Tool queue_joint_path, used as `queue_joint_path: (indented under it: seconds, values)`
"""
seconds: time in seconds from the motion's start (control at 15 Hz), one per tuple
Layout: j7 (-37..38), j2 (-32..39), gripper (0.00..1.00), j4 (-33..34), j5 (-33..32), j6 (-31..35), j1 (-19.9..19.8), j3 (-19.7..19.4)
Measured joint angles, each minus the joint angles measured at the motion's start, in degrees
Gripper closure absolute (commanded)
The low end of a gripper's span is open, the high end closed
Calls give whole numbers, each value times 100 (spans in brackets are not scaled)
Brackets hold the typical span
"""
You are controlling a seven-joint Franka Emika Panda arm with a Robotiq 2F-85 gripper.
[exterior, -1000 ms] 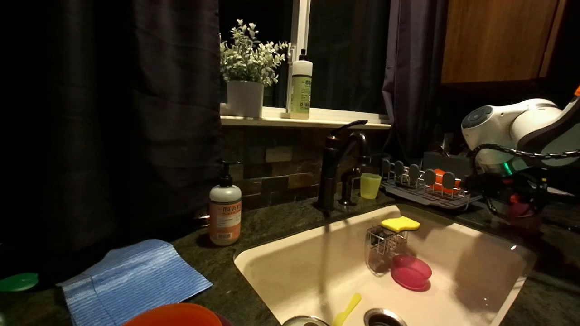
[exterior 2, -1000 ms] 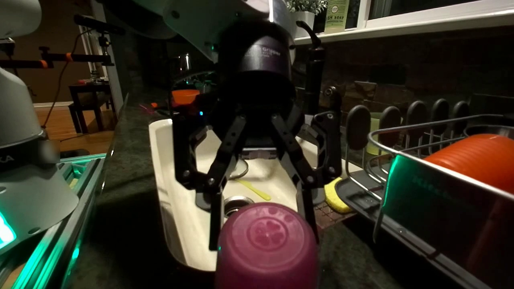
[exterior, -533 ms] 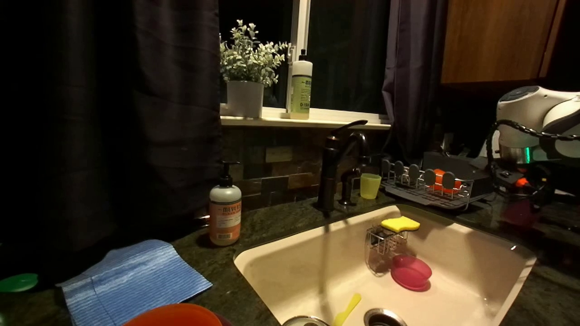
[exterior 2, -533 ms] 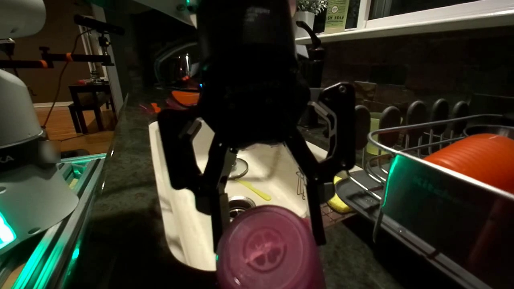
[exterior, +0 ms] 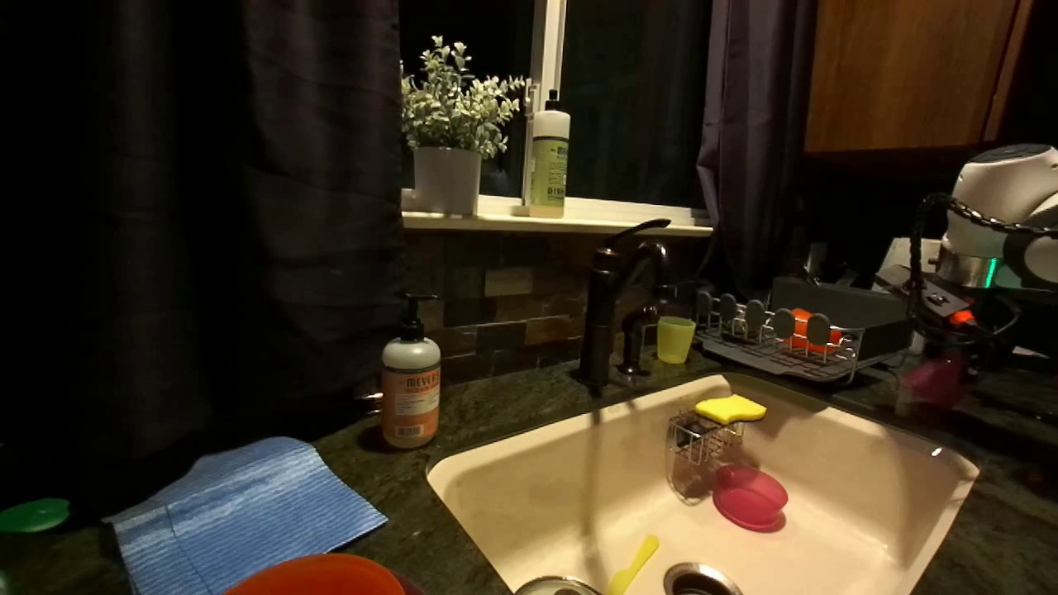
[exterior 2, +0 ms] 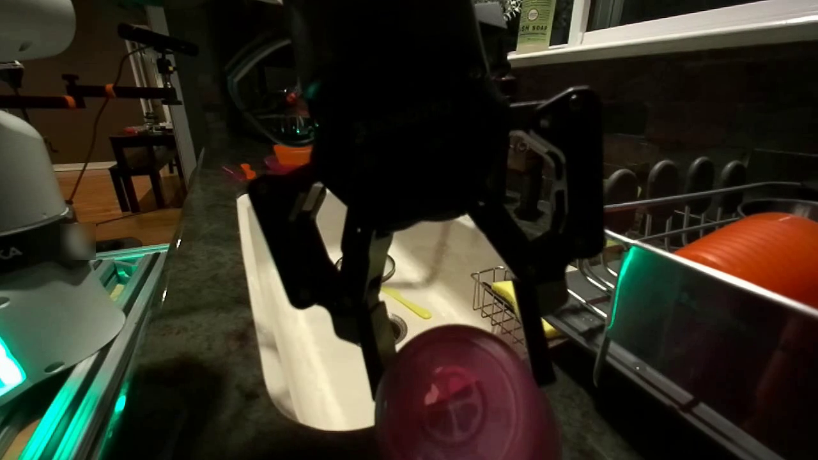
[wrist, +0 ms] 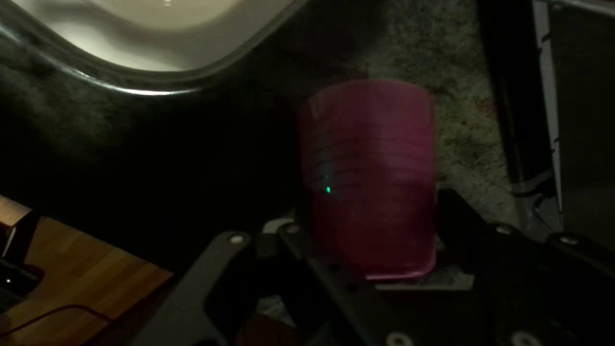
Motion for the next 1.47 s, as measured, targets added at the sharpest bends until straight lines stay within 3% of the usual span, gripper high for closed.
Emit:
queue_joint_path:
  seconds: [0.4,0.67,0.73,0.8,1.0,1.27,1.47]
  values:
    - [143,168,60,-5,54,866,26,-450]
    - [21,487,60,-25,606,1429,466,-1054]
    - [-80,557,40,-1,900,1541,691,-1251]
    - [-199,591,10,26,1232,1565,963,-1458]
    - [-298,569,0,-26,1563,1548,1293,-1725]
    - [-298,574,0,-14,1771,1029,1679,-1978]
    - [-204,573,0,-11,1773,566,1697,-1966]
